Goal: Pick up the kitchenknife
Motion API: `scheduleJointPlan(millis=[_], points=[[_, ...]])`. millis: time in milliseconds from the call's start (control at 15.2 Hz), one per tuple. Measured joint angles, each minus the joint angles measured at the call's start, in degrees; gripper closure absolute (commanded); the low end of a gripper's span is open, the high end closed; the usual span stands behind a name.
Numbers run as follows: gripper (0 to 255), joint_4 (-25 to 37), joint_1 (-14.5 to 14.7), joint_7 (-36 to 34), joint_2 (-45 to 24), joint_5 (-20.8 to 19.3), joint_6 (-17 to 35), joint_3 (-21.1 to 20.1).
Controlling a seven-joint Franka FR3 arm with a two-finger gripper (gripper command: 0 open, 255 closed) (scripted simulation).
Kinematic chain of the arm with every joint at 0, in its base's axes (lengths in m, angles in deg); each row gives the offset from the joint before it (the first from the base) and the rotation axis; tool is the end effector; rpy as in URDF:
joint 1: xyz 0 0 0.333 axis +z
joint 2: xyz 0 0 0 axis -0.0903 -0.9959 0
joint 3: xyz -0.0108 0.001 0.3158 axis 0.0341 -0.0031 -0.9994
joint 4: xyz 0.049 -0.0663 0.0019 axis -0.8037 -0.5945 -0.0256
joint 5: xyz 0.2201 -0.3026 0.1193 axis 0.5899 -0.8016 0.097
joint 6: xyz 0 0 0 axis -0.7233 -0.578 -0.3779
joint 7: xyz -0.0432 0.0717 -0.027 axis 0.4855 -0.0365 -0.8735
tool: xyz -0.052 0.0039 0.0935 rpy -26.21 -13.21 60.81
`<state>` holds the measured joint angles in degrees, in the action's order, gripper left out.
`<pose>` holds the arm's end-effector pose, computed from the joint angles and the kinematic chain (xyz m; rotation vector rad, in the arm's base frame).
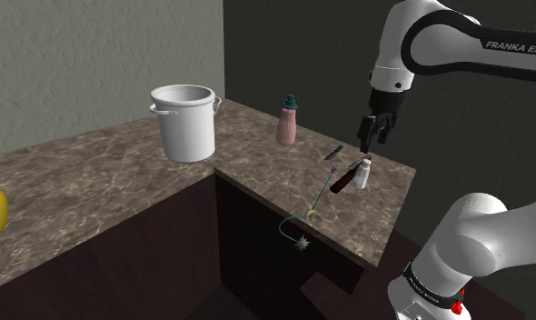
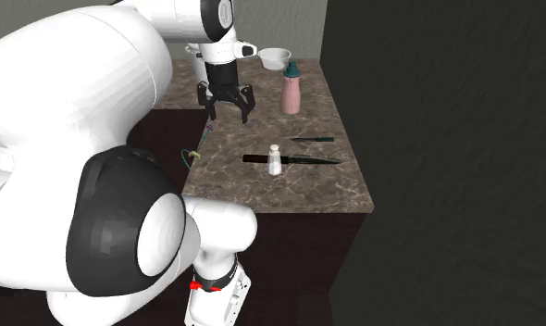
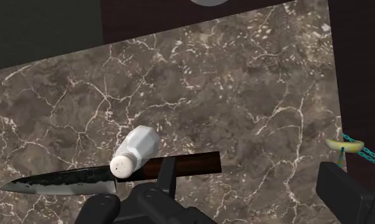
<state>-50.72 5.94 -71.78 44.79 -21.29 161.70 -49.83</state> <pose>0.2886 0.0128 0.5801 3.1068 -0.0812 -0.1242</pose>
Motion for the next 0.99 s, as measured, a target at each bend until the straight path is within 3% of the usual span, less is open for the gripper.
scheduleJointPlan(millis=[198,990], points=[[0,-0.95,-1.29,-1.9,-1.37,0.0,2.42,0.26],[0,-7.01,-13.24,-20.0,-14.3,-0.2,23.29,3.73]])
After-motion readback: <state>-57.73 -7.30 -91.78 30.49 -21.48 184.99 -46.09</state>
